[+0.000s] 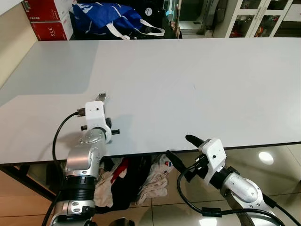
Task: Setting the table
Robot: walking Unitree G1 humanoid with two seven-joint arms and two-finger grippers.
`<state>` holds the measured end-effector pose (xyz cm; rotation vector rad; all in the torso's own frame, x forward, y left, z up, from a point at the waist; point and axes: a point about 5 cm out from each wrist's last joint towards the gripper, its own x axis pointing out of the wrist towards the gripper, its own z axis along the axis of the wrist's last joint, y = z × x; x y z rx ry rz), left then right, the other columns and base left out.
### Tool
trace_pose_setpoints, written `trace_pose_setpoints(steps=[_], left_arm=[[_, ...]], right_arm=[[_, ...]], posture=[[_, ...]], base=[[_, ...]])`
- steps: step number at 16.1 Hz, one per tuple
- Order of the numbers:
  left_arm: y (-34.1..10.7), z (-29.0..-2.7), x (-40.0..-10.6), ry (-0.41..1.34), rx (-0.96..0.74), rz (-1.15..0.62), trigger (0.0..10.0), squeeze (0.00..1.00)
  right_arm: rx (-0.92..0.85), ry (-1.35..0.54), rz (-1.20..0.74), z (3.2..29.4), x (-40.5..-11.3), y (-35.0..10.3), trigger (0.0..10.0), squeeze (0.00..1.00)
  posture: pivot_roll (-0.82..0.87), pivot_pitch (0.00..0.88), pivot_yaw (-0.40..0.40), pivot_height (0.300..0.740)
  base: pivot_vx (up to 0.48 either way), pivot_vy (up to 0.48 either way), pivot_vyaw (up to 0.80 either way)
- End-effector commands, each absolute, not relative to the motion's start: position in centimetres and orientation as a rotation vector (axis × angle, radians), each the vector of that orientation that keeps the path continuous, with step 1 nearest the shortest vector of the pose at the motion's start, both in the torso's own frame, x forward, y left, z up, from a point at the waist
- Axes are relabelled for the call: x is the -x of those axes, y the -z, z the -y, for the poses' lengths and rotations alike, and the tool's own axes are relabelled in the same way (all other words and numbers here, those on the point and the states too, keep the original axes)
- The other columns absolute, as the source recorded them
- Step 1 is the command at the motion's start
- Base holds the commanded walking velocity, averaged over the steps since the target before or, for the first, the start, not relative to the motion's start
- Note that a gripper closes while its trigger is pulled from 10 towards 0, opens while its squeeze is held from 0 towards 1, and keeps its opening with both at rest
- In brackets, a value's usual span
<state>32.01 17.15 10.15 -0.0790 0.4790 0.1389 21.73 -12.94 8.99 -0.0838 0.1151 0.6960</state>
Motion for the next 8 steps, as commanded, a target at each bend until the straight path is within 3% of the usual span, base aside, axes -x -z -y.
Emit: trace_pose_setpoints(steps=[1, 8], left_arm=[[-10.1, -17.5, -31.8, -0.148, 0.081, -0.49, 10.0, 0.0], [-10.8, -18.5, -31.9, -0.173, 0.073, -0.467, 10.0, 0.0]], right_arm=[[0.086, -0.695, -0.108, 13.1, -21.7, -9.4, 10.0, 0.0], [0.089, -0.695, -0.111, 13.2, -21.9, -9.3, 10.0, 0.0]], posture=[[-0.1, 0.025, 0.014, 0.731], [-0.1, 0.025, 0.012, 0.731]], base=[[0.0, 0.0, 0.0], [0.0, 0.0, 0.0]])
